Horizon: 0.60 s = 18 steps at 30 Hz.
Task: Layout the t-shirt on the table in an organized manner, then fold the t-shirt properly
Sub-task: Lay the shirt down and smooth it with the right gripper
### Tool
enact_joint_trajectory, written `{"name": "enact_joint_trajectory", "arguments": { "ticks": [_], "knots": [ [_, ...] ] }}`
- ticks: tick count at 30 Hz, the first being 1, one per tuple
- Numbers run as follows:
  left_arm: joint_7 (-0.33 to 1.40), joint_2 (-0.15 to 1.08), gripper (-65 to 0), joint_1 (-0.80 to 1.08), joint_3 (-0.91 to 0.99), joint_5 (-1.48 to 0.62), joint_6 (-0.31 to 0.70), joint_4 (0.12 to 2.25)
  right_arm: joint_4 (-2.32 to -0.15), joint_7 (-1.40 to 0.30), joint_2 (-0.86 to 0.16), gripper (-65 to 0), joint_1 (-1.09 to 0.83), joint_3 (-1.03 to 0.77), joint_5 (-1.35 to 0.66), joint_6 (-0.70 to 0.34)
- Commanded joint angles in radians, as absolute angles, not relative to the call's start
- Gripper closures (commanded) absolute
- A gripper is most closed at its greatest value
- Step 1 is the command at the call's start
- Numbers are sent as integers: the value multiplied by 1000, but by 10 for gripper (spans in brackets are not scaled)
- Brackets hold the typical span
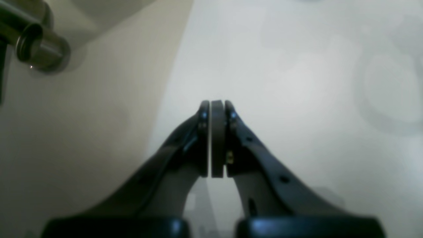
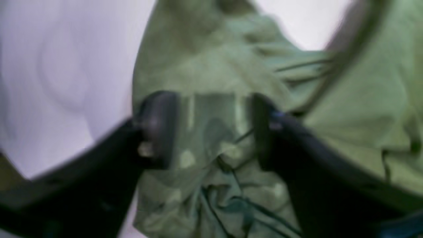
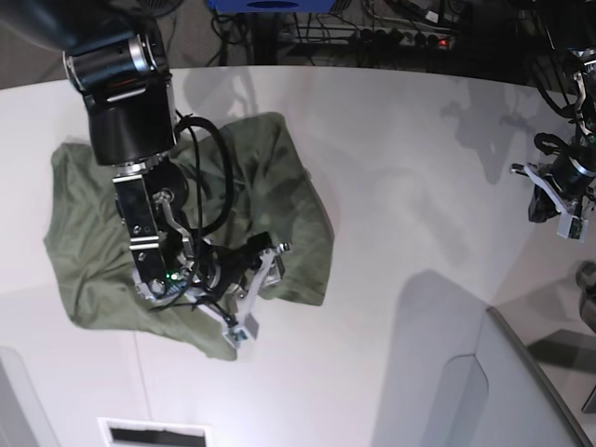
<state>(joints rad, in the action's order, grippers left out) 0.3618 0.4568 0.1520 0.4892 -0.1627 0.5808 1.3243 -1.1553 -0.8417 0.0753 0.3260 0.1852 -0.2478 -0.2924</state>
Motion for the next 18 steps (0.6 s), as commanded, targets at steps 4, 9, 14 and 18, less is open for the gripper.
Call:
{"name": "enact_joint_trajectory", "arguments": {
  "ticks": [4,9,14,18],
  "knots": [
    [343,479,-7,140,496,-174,581,1339,-1079,-757,53,-360,346,183,-257,-283],
    [343,478,-7,140,496,-176,581,1339,-992,-725,36,-344,366,183,-257,-283],
    [343,478,-7,140,496,-176,581,1339,-995,-728,44,-342,367,188,-257,-283],
    [343,478,-7,139,496,-174,581,1339,-992,-731,74,-342,380,189,-257,-283]
  ]
}}
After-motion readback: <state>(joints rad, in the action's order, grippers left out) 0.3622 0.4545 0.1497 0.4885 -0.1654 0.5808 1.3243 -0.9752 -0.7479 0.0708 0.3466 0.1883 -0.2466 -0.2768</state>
